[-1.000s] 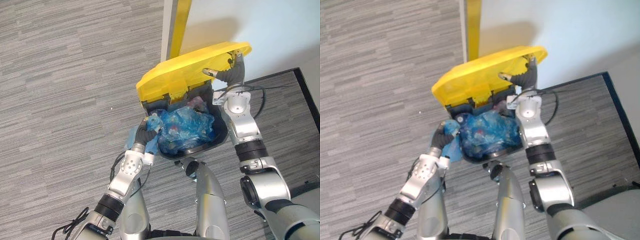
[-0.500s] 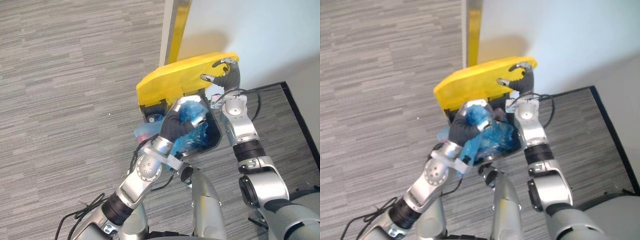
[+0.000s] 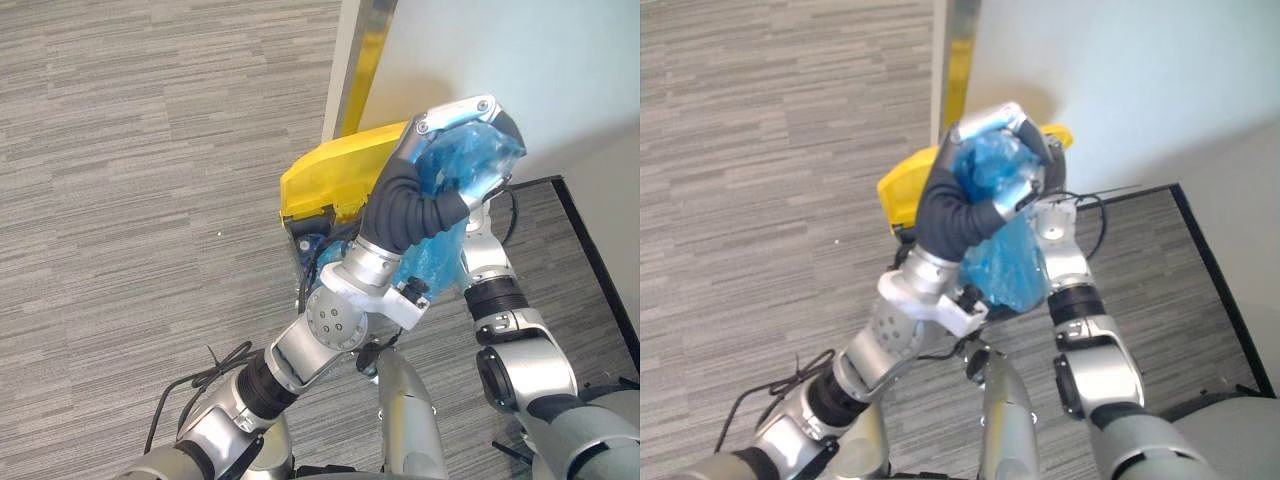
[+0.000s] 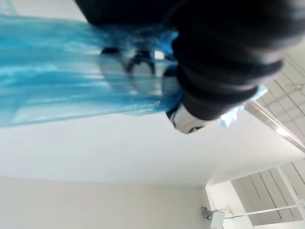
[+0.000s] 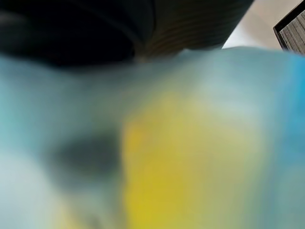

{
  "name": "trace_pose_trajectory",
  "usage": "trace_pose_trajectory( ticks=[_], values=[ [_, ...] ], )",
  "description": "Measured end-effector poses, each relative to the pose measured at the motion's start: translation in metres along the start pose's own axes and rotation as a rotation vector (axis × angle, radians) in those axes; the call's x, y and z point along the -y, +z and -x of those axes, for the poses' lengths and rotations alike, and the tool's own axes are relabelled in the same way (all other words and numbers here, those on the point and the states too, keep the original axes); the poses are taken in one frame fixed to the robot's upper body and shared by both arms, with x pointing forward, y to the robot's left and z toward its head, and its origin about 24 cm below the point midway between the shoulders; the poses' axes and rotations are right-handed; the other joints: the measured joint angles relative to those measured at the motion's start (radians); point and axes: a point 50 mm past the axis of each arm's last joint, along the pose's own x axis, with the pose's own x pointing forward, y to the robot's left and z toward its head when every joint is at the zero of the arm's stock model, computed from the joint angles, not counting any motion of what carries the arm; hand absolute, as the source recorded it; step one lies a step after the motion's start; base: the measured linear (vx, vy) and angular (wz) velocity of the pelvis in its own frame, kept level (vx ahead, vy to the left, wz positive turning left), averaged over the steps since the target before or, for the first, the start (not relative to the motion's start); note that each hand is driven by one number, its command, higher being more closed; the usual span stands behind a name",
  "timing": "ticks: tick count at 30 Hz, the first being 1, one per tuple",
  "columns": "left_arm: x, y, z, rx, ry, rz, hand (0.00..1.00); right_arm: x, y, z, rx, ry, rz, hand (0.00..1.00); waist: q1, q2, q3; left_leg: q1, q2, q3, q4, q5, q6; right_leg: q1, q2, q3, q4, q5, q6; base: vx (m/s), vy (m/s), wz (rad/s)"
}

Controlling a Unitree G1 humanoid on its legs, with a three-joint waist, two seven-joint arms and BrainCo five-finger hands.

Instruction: Gather rubbish on tea table into small bin, then transfer packed bag to large trash can.

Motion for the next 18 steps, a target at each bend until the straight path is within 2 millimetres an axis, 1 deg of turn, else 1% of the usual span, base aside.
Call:
trace_pose_trajectory(
  ticks=[2,3,4,6,8,9,10,11,12,14,18],
  values=[
    [-0.001,-0.008,0.001,-0.035,-0.007,-0.016,1.00,0.000,0.001,0.000,0.003,0.005,-0.001,0.00,0.001,0.000,0.000,-0.002,0.003,0.001,0.000,0.000,0.000,0.000,0.004,0.000,-0.009,0.005,0.000,-0.05,-0.032,-0.05],
    [-0.004,-0.023,0.004,-0.098,-0.016,-0.043,1.00,-0.001,0.003,-0.001,0.007,0.008,-0.002,0.00,0.000,0.000,0.000,-0.004,0.004,0.003,0.000,0.000,0.000,0.000,0.007,0.001,-0.016,0.010,0.000,-0.04,-0.031,-0.05],
    [-0.005,-0.028,0.005,-0.121,-0.017,-0.051,1.00,-0.001,0.003,-0.001,0.009,0.010,-0.003,0.00,0.000,0.000,0.000,-0.005,0.005,0.004,0.000,0.000,0.000,0.000,0.010,0.001,-0.021,0.012,0.001,-0.03,-0.025,-0.08],
    [-0.010,-0.051,0.013,-0.237,-0.016,-0.085,1.00,-0.003,0.009,-0.003,0.024,0.016,-0.009,0.00,-0.003,0.000,0.000,-0.016,0.011,0.007,0.000,0.000,0.000,-0.005,0.020,0.003,-0.043,0.025,-0.004,-0.05,-0.039,-0.09],
    [-0.014,-0.068,0.020,-0.328,-0.023,-0.117,1.00,-0.005,0.018,-0.006,0.048,0.019,-0.017,0.00,-0.006,-0.001,0.000,-0.034,0.011,0.012,0.004,0.000,0.000,-0.022,0.024,0.006,-0.051,0.034,-0.005,-0.05,-0.040,-0.14],
    [-0.021,-0.081,0.025,-0.394,-0.023,-0.151,1.00,-0.010,0.027,-0.009,0.072,0.027,-0.032,0.00,-0.011,-0.002,0.001,-0.050,0.015,0.023,0.008,0.000,0.000,-0.040,0.031,0.016,-0.060,0.041,-0.005,-0.04,-0.035,-0.22],
    [-0.024,-0.086,0.028,-0.425,-0.022,-0.168,1.00,-0.012,0.032,-0.010,0.084,0.031,-0.038,0.00,-0.012,-0.002,0.001,-0.059,0.018,0.029,0.012,0.000,0.000,-0.052,0.034,0.021,-0.063,0.046,-0.006,-0.06,-0.051,-0.31],
    [-0.030,-0.094,0.030,-0.469,-0.012,-0.192,1.00,-0.014,0.040,-0.012,0.107,0.034,-0.043,0.00,-0.014,-0.004,0.002,-0.078,0.022,0.034,0.023,-0.002,-0.001,-0.071,0.039,0.028,-0.064,0.053,-0.006,-0.04,-0.034,-0.20],
    [-0.033,-0.094,0.029,-0.470,-0.003,-0.195,1.00,-0.014,0.042,-0.013,0.111,0.033,-0.040,0.00,-0.016,-0.006,0.003,-0.085,0.023,0.034,0.026,-0.003,-0.001,-0.078,0.040,0.028,-0.064,0.056,-0.006,-0.05,-0.045,-0.19],
    [-0.046,-0.099,0.026,-0.497,0.023,-0.231,1.00,-0.015,0.046,-0.014,0.121,0.033,-0.046,0.00,-0.023,-0.015,0.008,-0.113,0.029,0.032,0.041,-0.004,-0.002,-0.102,0.044,0.029,-0.062,0.063,-0.004,-0.05,-0.057,-0.08],
    [-0.053,-0.102,0.024,-0.508,0.028,-0.243,1.00,-0.019,0.048,-0.014,0.121,0.040,-0.047,0.00,-0.029,-0.017,0.009,-0.126,0.033,0.030,0.053,-0.009,-0.001,-0.109,0.045,0.028,-0.059,0.063,-0.005,-0.05,-0.053,-0.01]
  ],
)
